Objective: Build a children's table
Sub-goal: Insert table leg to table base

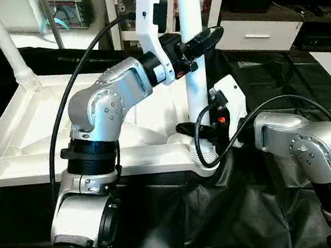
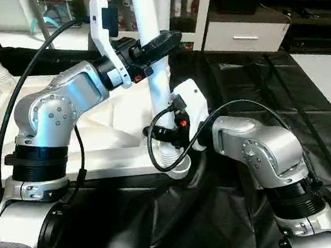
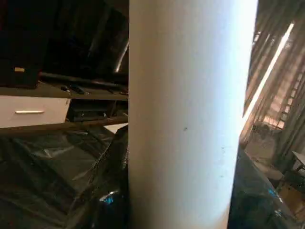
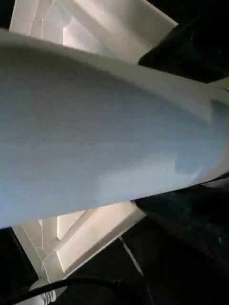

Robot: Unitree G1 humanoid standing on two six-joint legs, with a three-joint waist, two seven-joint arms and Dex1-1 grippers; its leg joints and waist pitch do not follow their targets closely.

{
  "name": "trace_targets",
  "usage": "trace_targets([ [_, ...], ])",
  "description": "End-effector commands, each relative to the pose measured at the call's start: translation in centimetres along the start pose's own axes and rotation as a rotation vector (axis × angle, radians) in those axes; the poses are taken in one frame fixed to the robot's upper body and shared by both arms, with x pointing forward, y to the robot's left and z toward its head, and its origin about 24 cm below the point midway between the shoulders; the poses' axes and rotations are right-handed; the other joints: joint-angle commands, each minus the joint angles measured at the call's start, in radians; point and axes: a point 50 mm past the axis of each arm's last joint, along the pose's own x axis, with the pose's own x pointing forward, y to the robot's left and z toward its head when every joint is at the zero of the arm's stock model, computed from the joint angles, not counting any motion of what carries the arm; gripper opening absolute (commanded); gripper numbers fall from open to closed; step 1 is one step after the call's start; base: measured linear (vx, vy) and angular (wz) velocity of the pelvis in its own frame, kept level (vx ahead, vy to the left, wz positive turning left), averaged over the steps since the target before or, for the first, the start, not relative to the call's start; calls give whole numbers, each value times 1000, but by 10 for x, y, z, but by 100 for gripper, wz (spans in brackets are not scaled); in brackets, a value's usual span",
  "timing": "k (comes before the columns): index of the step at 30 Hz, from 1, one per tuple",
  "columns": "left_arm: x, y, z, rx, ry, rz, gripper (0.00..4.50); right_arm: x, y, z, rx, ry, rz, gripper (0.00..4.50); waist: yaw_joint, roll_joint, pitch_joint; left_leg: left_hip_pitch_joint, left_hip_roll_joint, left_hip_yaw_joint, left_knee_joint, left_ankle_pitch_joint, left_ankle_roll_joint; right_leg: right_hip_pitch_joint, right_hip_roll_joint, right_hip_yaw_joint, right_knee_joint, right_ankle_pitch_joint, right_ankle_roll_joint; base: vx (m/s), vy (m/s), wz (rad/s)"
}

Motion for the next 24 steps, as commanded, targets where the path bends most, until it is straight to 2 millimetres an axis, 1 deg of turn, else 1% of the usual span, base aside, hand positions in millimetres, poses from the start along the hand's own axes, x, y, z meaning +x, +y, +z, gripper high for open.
trace_targets([
  [1,2,-6,4,36,-5,-25,170,-4,-3,-1,4,9,-14,224,4,1,-85,30,48,-25,-74,-187,-55,55,-57,44,-65,-227,-170,0,0,0],
  [3,2,-6,4,38,-4,-25,170,-4,-3,-3,6,16,-13,204,3,1,-84,30,48,-26,-75,-195,-58,54,-57,44,-67,-246,-162,0,0,0],
  [5,2,-6,4,39,-3,-26,170,-4,-3,-3,7,20,-12,193,3,1,-84,30,48,-26,-74,-199,-60,54,-57,44,-68,-251,-159,0,0,0],
  [14,2,-5,3,46,3,-27,170,-4,-3,-3,-2,19,-14,188,3,0,-84,30,47,-27,-75,-204,-60,53,-57,44,-69,-261,-155,0,0,0],
  [17,1,-1,3,76,19,15,170,-4,-4,-2,-10,11,-19,188,3,1,-84,30,48,-28,-75,-204,-61,52,-56,43,-69,-259,-152,0,0,0],
  [18,0,2,2,90,26,42,205,-5,-5,-1,-13,5,-21,188,3,1,-84,31,48,-28,-75,-206,-62,52,-56,44,-69,-260,-152,0,0,0],
  [19,-3,6,0,70,34,53,226,-6,-6,2,-16,-12,-27,187,3,1,-84,31,48,-28,-75,-206,-62,52,-56,44,-68,-258,-153,0,0,0],
  [20,-4,7,-1,60,39,54,226,-6,-7,3,-16,-18,-30,187,3,2,-84,30,48,-27,-75,-205,-62,52,-56,44,-68,-256,-154,0,0,0],
  [21,-4,8,-2,56,41,54,240,-7,-7,4,-17,-20,-31,187,3,3,-84,31,48,-28,-75,-206,-63,52,-56,44,-68,-253,-155,0,0,0],
  [22,-6,8,-2,32,37,49,240,-8,-8,5,-18,-30,-36,187,2,3,-83,30,47,-27,-75,-208,-63,52,-55,44,-68,-253,-153,0,0,0],
  [24,-9,8,-2,1,26,40,267,-9,-11,8,-16,-46,-46,186,1,3,-83,31,47,-28,-75,-207,-65,53,-56,43,-67,-257,-158,0,0,0],
])
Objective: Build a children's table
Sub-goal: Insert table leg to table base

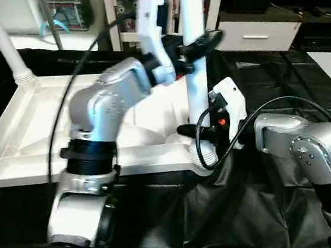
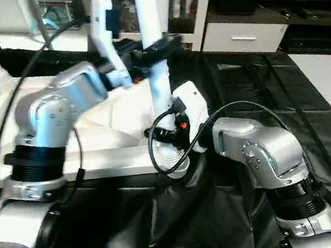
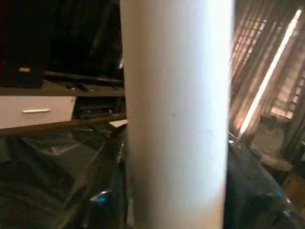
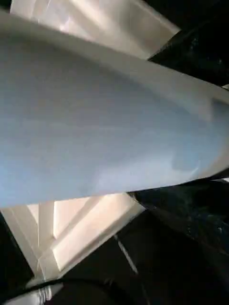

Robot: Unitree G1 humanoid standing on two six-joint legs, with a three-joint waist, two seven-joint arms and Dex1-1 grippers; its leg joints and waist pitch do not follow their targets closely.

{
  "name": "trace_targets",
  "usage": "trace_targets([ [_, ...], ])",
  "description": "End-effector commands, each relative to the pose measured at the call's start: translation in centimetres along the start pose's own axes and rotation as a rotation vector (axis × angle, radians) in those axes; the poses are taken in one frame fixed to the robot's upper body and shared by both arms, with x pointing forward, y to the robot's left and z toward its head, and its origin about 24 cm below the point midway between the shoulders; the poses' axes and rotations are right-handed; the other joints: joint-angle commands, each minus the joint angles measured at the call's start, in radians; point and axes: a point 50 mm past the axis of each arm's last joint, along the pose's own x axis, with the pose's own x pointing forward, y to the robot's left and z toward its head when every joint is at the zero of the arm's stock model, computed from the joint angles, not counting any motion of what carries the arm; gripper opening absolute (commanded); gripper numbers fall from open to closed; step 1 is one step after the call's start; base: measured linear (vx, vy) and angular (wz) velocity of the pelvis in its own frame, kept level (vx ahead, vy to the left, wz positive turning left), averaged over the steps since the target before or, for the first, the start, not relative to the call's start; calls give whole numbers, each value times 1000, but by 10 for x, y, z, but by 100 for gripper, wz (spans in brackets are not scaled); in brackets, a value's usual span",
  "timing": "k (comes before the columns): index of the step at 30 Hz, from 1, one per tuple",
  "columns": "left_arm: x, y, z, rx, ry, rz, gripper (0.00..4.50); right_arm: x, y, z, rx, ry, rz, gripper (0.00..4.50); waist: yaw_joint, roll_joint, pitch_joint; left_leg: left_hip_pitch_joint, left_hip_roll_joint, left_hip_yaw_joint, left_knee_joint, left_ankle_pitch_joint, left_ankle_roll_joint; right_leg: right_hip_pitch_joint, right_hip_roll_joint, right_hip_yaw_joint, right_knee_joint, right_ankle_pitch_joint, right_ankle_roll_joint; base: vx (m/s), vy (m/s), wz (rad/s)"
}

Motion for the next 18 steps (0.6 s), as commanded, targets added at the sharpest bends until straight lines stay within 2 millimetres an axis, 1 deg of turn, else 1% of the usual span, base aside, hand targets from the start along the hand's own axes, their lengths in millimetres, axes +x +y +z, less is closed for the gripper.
trace_targets([
  [1,-2,1,-2,-24,6,6,275,-7,-8,10,-14,-53,-39,185,3,2,-82,29,46,-27,-74,-211,-63,51,-56,43,-71,-257,-163,0,0,0],
  [3,-5,1,-1,-47,-3,4,281,-9,-11,13,-15,-73,-54,185,3,3,-82,28,47,-26,-74,-213,-62,51,-56,43,-71,-258,-166,0,0,0],
  [5,-8,3,2,-80,-40,11,312,-12,-21,19,-13,-109,-101,185,2,1,-82,28,46,-26,-74,-212,-60,51,-55,42,-70,-256,-170,0,0,0],
  [7,-12,4,6,-87,-79,-4,320,-15,-30,22,0,-144,-150,185,2,1,-83,29,45,-25,-73,-213,-61,50,-57,42,-71,-260,-175,0,0,0],
  [8,-16,7,9,-51,-118,6,327,-16,-37,23,19,-170,-196,185,2,0,-83,28,45,-24,-72,-208,-60,51,-56,42,-71,-257,-175,0,0,0],
  [9,-18,9,11,-34,-134,10,334,-17,-40,23,27,-181,-215,185,4,1,-83,29,46,-26,-73,-209,-57,49,-58,42,-74,-263,-173,0,0,0],
  [10,-20,10,12,-14,-152,15,337,-18,-44,23,37,-193,-236,185,1,0,-82,29,45,-25,-74,-218,-59,49,-56,41,-77,-282,-164,0,0,0],
  [11,-26,16,15,18,-179,28,339,-20,-51,22,70,-213,-279,185,1,4,-84,31,45,-25,-74,-214,-62,49,-54,42,-73,-271,-161,0,0,0],
  [12,-34,22,17,43,-199,50,339,-23,-59,19,101,-226,-321,185,1,5,-84,30,45,-26,-75,-212,-61,49,-55,41,-74,-269,-159,0,0,0],
  [13,-42,29,16,67,-196,70,339,-25,-64,16,119,-232,-351,185,-2,5,-85,32,44,-25,-75,-214,-62,47,-53,41,-73,-263,-157,0,0,0],
  [14,-49,35,14,111,-173,91,339,-27,-68,12,130,-237,-378,185,-5,4,-85,27,44,-27,-76,-206,-64,50,-53,40,-72,-257,-151,0,0,0],
  [15,-56,41,9,181,-120,118,339,-28,-72,9,137,-243,-404,185,-4,7,-85,31,43,-25,-77,-206,-66,47,-52,41,-73,-259,-141,0,0,0],
  [16,-56,41,9,181,-120,118,339,-28,-72,9,137,-243,-404,185,-8,8,-84,33,45,-25,-78,-211,-70,46,-50,42,-70,-258,-138,0,0,0],
  [17,-65,48,-4,316,9,131,339,-28,-74,8,143,-266,-406,185,-8,5,-84,34,45,-24,-78,-210,-72,47,-50,42,-69,-250,-142,0,0,0],
  [18,-74,51,-19,409,133,105,339,-28,-74,8,149,-294,-395,185,-7,7,-83,29,46,-29,-82,-218,-61,46,-53,43,-73,-281,-116,0,0,0],
])
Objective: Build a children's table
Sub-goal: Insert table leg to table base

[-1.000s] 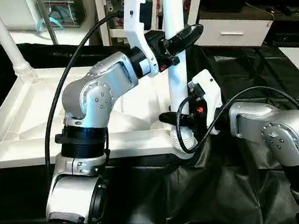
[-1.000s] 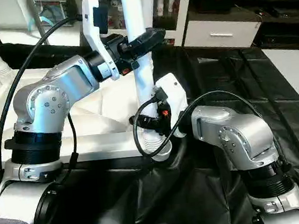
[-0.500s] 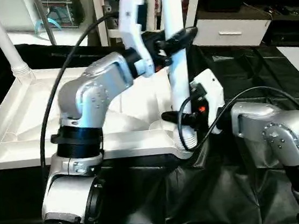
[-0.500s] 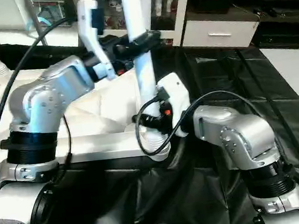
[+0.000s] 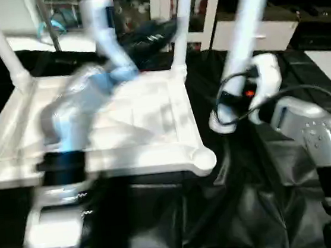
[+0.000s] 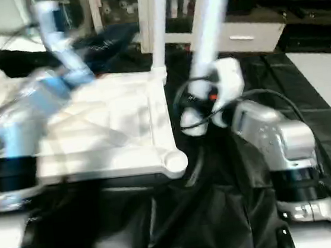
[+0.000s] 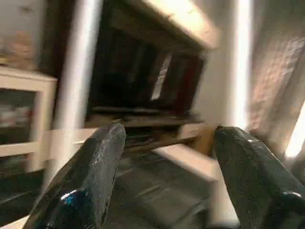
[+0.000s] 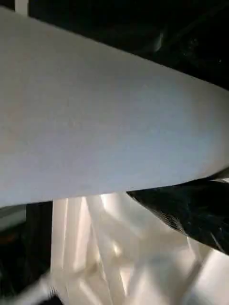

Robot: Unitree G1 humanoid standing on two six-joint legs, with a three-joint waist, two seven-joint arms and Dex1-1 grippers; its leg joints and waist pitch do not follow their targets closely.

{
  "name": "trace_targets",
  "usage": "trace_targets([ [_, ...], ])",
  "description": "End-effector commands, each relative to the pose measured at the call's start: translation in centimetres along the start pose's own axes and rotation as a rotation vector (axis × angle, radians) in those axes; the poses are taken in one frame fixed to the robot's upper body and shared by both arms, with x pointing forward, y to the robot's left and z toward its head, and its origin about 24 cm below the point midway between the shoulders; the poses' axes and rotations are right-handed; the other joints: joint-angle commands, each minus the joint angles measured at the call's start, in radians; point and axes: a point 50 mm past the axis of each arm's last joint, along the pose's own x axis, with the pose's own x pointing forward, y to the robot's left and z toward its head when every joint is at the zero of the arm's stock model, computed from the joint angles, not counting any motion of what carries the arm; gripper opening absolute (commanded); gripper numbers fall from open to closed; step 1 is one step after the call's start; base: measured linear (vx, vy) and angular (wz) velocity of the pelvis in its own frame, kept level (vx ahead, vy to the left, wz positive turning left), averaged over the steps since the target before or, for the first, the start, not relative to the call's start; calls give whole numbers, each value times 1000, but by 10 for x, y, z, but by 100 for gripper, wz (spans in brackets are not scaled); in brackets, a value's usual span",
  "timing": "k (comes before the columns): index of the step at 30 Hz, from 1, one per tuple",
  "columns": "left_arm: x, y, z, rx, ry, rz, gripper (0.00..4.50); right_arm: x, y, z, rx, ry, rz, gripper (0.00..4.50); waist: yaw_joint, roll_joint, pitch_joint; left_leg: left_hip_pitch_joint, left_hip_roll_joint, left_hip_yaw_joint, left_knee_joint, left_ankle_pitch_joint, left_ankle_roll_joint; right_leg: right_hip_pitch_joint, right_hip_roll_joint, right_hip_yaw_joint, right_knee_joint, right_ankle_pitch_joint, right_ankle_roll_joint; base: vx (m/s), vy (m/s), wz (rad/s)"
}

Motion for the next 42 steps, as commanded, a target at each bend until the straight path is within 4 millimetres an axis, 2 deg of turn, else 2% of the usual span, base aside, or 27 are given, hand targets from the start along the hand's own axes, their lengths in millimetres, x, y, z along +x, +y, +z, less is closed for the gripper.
trace_targets([
  [1,0,-8,-24,97,137,-80,339,-2,-3,8,0,-67,-4,185,-5,7,-81,26,47,-27,-83,-221,-65,47,-51,44,-69,-285,-115,0,0,0],
  [2,-8,-9,-39,154,232,-138,339,-1,-2,7,9,-86,18,185,-1,10,-84,37,48,-26,-80,-222,-71,39,-51,44,-71,-273,-122,0,0,0],
  [4,-18,-14,-56,217,338,-225,339,0,2,5,-14,-91,68,185,3,11,-83,37,50,-26,-82,-224,-72,39,-53,44,-65,-246,-144,0,0,0],
  [5,-27,-21,-75,243,430,-323,339,2,10,2,-79,-95,129,185,-1,7,-81,35,50,-23,-84,-232,-70,39,-53,46,-64,-246,-152,0,0,0],
  [6,-35,-28,-90,250,494,-399,339,4,16,1,-147,-106,169,185,5,10,-82,38,52,-25,-83,-237,-71,38,-57,45,-65,-252,-150,0,0,0],
  [7,-35,-28,-90,250,494,-399,339,4,16,1,-147,-106,169,185,-2,10,-79,32,52,-23,-87,-242,-75,39,-55,48,-61,-252,-149,0,0,0],
  [8,-40,-34,-101,253,534,-457,339,5,21,-1,-188,-109,206,185,3,14,-82,42,53,-22,-84,-244,-78,34,-57,48,-62,-239,-162,0,0,0],
  [9,-42,-39,-110,246,557,-506,339,5,24,-1,-187,-108,241,185,-1,10,-78,36,52,-21,-87,-250,-78,37,-54,49,-60,-238,-173,0,0,0],
  [12,-44,-48,-120,209,568,-586,339,4,27,0,-143,-113,309,185,2,9,-75,39,54,-23,-88,-290,-72,37,-61,50,-67,-289,-178,0,0,0],
  [13,-43,-51,-124,193,565,-613,311,3,30,-1,-133,-113,342,185,1,8,-74,38,54,-24,-89,-306,-72,37,-62,50,-70,-314,-178,0,0,0],
  [18,-35,-53,-134,228,589,-630,290,-2,45,-8,-119,-85,473,185,-1,5,-70,39,54,-28,-91,-348,-68,35,-63,51,-81,-383,-153,0,0,0],
  [19,-33,-51,-136,252,597,-614,262,-3,48,-10,-118,-79,489,185,-2,3,-71,38,54,-29,-90,-346,-68,37,-64,50,-81,-389,-150,0,0,0],
  [21,-30,-47,-140,290,621,-609,260,-4,51,-15,-122,-62,521,185,0,2,-71,40,53,-30,-89,-350,-66,34,-66,50,-88,-427,-133,0,0,0],
  [24,-28,-44,-144,325,648,-615,222,-6,52,-19,-118,-54,531,185,1,4,-72,40,56,-32,-91,-346,-69,32,-68,49,-87,-421,-135,0,0,0],
  [26,-28,-44,-145,331,666,-631,217,-8,50,-21,-114,-53,525,185,1,7,-73,40,57,-32,-91,-338,-69,32,-67,49,-81,-381,-155,0,0,0],
  [28,-28,-43,-146,330,666,-633,206,-9,50,-21,-112,-53,523,185,1,5,-74,37,56,-30,-90,-321,-64,35,-66,50,-77,-347,-168,0,0,0],
  [29,-28,-45,-148,324,679,-655,176,-10,49,-21,-111,-56,519,185,2,5,-74,37,56,-29,-90,-308,-60,35,-65,50,-75,-323,-176,0,0,0],
  [32,-28,-46,-149,321,685,-670,168,-10,48,-20,-112,-58,515,185,2,7,-74,39,57,-27,-90,-305,-57,36,-66,50,-73,-308,-190,0,0,0],
  [34,-28,-46,-151,329,691,-685,134,-11,48,-20,-117,-58,511,185,2,5,-73,39,57,-27,-90,-315,-57,36,-67,50,-75,-323,-190,0,0,0],
  [37,-28,-46,-153,337,705,-702,125,-11,47,-20,-124,-56,509,185,3,6,-71,42,57,-28,-91,-335,-61,34,-68,50,-80,-364,-180,0,0,0],
  [39,-28,-45,-154,351,719,-708,90,-11,47,-20,-125,-57,508,185,3,5,-70,42,57,-30,-91,-344,-63,34,-70,50,-82,-382,-173,0,0,0],
  [42,-29,-44,-154,366,733,-711,73,-11,47,-21,-132,-54,507,185,2,4,-71,42,58,-32,-91,-355,-66,33,-72,50,-85,-407,-167,0,0,0],
])
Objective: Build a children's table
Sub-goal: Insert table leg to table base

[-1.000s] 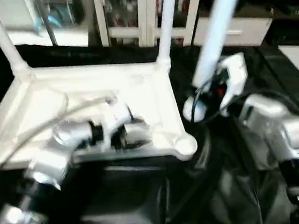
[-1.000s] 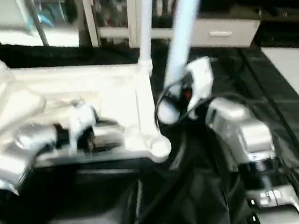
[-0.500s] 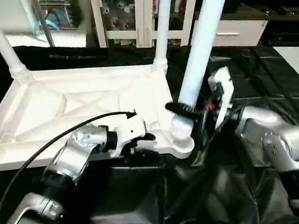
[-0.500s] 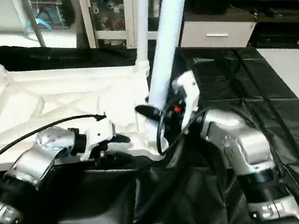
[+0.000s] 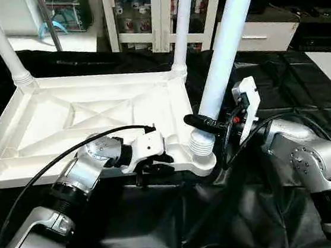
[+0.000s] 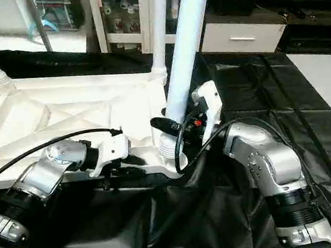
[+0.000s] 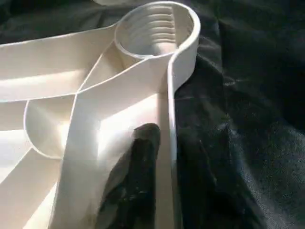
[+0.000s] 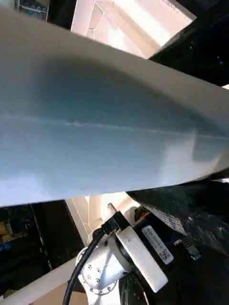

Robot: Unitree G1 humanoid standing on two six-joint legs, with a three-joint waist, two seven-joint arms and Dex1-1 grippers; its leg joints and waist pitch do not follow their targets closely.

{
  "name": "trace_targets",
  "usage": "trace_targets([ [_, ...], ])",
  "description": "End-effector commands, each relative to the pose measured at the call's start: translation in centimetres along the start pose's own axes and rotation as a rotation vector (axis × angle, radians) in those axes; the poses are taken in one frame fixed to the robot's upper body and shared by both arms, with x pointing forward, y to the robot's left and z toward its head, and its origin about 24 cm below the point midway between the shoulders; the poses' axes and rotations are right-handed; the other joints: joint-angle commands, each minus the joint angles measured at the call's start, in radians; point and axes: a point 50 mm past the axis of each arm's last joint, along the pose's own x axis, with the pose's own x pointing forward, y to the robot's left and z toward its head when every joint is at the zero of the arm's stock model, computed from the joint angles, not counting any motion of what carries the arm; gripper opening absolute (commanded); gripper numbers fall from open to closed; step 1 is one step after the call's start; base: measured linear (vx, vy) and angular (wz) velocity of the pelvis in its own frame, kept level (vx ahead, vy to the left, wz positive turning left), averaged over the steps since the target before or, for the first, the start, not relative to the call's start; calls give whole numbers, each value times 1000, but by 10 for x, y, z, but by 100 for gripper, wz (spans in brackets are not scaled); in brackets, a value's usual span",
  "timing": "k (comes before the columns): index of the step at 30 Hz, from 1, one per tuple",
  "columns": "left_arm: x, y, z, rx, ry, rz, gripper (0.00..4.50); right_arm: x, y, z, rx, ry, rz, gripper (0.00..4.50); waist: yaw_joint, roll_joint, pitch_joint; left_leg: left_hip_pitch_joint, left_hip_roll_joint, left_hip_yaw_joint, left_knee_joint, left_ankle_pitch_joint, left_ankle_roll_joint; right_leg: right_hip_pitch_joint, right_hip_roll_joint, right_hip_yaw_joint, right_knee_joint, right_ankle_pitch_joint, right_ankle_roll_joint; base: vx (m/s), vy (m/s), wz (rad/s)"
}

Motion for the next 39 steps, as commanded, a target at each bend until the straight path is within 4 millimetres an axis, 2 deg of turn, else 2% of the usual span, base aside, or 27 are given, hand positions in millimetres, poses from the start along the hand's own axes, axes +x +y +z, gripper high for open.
trace_targets([
  [1,4,-3,-4,3,36,-26,45,-5,0,6,-29,-13,-7,185,-3,5,-71,35,58,-34,-86,-355,-65,31,-71,48,-85,-405,-169,0,0,0],
  [9,-4,-7,-15,5,102,-57,1,-6,-1,3,-32,-4,-13,185,-4,4,-72,32,58,-33,-87,-345,-64,33,-70,48,-81,-379,-177,0,0,0],
  [18,-4,-11,-21,-25,112,-56,0,-6,-1,-2,-27,3,-24,185,-7,4,-73,34,58,-34,-86,-364,-66,31,-72,47,-87,-425,-169,0,0,0],
  [27,8,-15,-10,-53,28,-65,0,-1,0,-18,-52,64,-45,185,-8,0,-69,34,58,-34,-88,-362,-59,27,-70,48,-88,-427,-167,0,0,0],
  [36,8,-15,-11,-56,41,-65,0,1,-2,-25,-70,130,-46,185,-8,-1,-65,32,59,-35,-90,-365,-55,27,-70,49,-90,-439,-159,0,0,0],
  [39,8,-15,-11,-56,43,-65,0,0,-5,-27,-63,146,-57,185,-9,-2,-64,34,58,-35,-89,-381,-54,25,-72,49,-95,-478,-147,0,0,0],
])
